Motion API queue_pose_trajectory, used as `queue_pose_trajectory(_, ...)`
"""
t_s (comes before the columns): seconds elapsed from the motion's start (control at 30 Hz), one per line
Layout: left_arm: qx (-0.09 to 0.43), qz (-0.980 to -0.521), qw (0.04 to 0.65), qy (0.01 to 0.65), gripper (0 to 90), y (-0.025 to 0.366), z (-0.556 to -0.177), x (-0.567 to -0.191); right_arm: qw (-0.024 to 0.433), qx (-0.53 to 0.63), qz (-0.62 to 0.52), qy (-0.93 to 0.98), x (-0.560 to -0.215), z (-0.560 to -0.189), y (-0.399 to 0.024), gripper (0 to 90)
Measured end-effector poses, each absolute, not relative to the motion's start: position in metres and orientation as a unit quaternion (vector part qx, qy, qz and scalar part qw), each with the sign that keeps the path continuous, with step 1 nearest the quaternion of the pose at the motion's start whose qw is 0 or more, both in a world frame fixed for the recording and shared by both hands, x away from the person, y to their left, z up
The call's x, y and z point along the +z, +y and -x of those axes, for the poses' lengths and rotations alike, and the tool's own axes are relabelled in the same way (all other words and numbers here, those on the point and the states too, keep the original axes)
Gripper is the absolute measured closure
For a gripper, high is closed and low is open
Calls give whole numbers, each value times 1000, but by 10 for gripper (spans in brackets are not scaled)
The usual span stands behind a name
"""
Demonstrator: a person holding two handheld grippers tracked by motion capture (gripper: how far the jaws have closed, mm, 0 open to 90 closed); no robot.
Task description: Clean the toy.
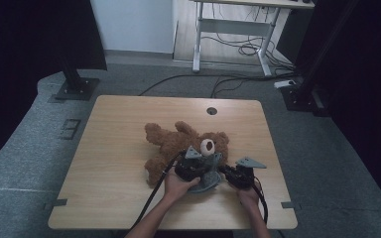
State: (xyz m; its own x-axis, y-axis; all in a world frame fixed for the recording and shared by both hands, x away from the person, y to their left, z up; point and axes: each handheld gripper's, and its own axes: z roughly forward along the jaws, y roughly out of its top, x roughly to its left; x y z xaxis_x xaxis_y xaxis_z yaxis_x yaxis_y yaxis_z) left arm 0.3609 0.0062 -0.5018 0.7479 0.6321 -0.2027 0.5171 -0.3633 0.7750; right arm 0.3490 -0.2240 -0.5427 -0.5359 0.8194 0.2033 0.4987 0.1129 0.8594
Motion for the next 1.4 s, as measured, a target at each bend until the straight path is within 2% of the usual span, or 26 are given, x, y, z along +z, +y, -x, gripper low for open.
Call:
queue_pose_trajectory(0.43,11,-789,468,397,755,86,-357,-511,158,495,-446,729,-543,-350,-228,827)
queue_pose_trajectory(0.83,49,-780,449,434,755,159,-344,-511,160,494,-440,733,-544,-350,-228,827)
queue_pose_trajectory(1.0,62,-774,446,446,756,178,-340,-503,159,494,-437,735,-544,-350,-229,827)
queue_pose_trajectory(1.23,70,-766,479,424,757,157,-339,-480,159,495,-437,734,-545,-351,-229,827)
queue_pose_trajectory(1.4,61,-784,495,369,758,82,-350,-462,158,496,-439,733,-545,-351,-229,827)
